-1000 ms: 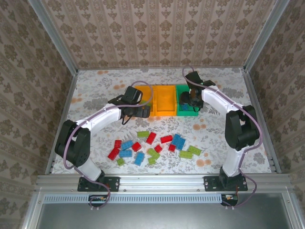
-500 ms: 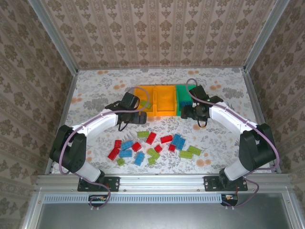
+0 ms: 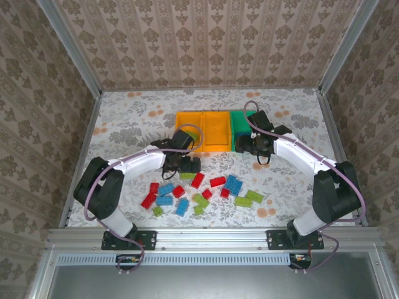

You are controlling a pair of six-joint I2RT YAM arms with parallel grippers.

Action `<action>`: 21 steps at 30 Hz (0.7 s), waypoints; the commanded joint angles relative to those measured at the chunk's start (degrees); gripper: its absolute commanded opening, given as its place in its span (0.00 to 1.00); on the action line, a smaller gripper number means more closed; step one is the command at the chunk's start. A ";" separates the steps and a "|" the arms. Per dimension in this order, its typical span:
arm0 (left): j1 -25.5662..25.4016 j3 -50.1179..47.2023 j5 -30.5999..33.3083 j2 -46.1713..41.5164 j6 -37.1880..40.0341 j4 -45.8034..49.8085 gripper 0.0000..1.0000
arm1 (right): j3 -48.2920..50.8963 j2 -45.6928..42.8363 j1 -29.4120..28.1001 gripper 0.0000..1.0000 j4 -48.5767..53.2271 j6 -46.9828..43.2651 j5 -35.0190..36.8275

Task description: Sort the legos into containers by color

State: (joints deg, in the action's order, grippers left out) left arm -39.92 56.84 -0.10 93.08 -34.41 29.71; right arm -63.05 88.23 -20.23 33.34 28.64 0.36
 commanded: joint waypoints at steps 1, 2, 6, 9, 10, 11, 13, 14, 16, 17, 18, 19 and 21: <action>-0.60 0.30 -0.31 1.77 -3.12 2.53 1.00 | 1.16 -0.38 0.19 0.79 0.07 0.05 -0.45; -0.60 0.34 -0.15 2.03 -3.37 2.75 1.00 | 1.29 -0.49 0.18 0.79 0.06 0.02 -0.40; -0.67 0.23 -0.56 2.61 -3.56 2.11 1.00 | 1.78 -0.77 0.30 0.80 0.16 -0.25 -0.27; -0.69 0.39 -1.06 3.37 -3.40 1.93 1.00 | 1.95 -0.71 0.43 0.80 0.17 -0.21 -0.10; -0.76 0.40 -1.09 3.71 -3.37 1.93 1.00 | 1.96 -0.77 0.44 0.80 0.15 -0.25 -0.10; -0.77 0.50 -1.16 4.09 -3.40 1.85 0.99 | 1.96 -0.74 0.45 0.80 0.10 -0.25 -0.14; -0.77 0.43 -1.53 4.99 -3.53 1.28 0.99 | 1.87 -0.61 0.43 0.80 -0.03 -0.25 -0.16; -0.84 0.37 -1.78 5.39 -3.58 1.01 0.99 | 1.68 -0.48 0.53 0.80 -0.03 -0.23 -0.18; -0.78 0.41 -2.03 6.41 -3.83 0.86 0.99 | 1.40 -0.32 0.47 0.80 0.15 -0.34 -0.10; -0.77 0.50 -1.99 6.90 -3.90 1.02 0.99 | 1.29 -0.25 0.47 0.80 0.14 -0.29 -0.10; -0.70 0.52 -1.77 7.26 -4.04 1.21 0.99 | 1.27 -0.23 0.53 0.80 0.15 -0.34 -0.10; -0.77 0.48 -1.49 7.45 -4.08 1.39 0.98 | 1.29 -0.27 0.52 0.80 0.14 -0.41 -0.01; -0.71 0.42 -0.92 7.47 -4.25 1.40 0.99 | 1.43 -0.25 0.49 0.80 0.15 -0.30 -0.02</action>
State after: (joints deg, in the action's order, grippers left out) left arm -40.21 57.49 -1.56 98.17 -37.45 29.98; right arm -61.63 88.23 -19.97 33.30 28.62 0.36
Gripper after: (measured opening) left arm 0.987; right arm 0.802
